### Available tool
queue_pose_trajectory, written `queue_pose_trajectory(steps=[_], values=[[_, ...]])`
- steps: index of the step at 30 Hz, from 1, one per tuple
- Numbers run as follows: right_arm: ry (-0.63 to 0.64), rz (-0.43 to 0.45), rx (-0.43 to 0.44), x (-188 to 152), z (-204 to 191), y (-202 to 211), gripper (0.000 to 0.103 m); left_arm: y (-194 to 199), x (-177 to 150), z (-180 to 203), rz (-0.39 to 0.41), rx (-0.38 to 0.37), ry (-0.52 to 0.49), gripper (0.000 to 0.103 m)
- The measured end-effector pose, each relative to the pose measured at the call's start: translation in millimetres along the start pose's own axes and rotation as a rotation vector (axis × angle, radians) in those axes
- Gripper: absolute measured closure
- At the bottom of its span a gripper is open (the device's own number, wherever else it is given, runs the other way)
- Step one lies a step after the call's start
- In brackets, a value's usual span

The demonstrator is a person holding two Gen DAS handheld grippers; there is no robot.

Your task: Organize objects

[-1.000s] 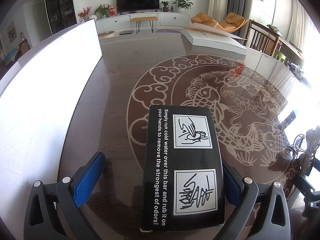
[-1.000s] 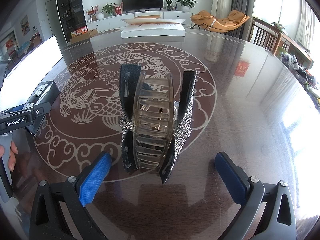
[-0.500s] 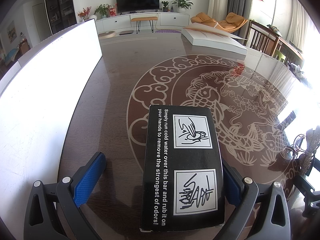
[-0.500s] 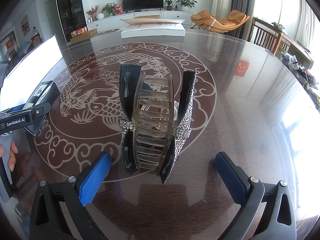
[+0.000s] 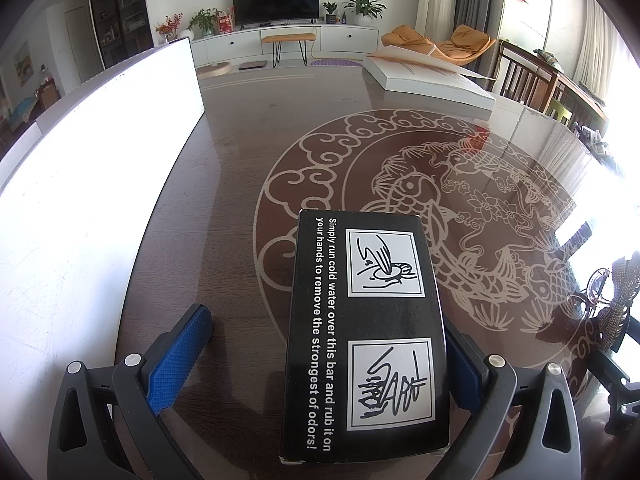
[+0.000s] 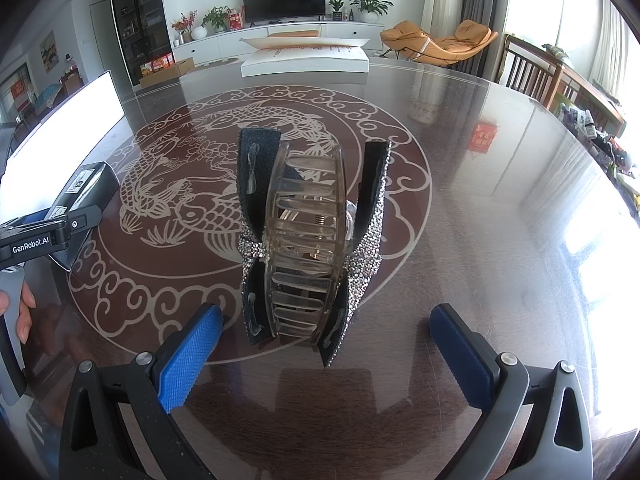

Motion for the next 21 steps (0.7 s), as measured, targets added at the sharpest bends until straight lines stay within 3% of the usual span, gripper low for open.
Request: queue_pose_trajectory(steps=[14,18,21], values=[[-0.001,0.0,-0.001,-1.7,1.0,1.0,0.0,0.6,0.6,-1.6,0.0,0.003,-0.002,0.0],[0.017,-0.003,0.015,-3.5,1.3,2.9,0.0,-2.1,1.2,0.5,-0.079,-0.005,-0.038,0.0],[0.094,-0.055,0.091,-10.1,-1.3,6.4,0.0,-1.2,-4.0,1.6,-0.139,0.012,-0.047,0.0]])
Point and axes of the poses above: each gripper's, at about its wrist camera, not at the fingertips, and y roughly against the way its jaws point, z to its right, x to its top, the point moved 10 cm from there along -y, roughly the way its jaws point, and after that the axes turned 15 degrees about y, right-handed, at the moved point
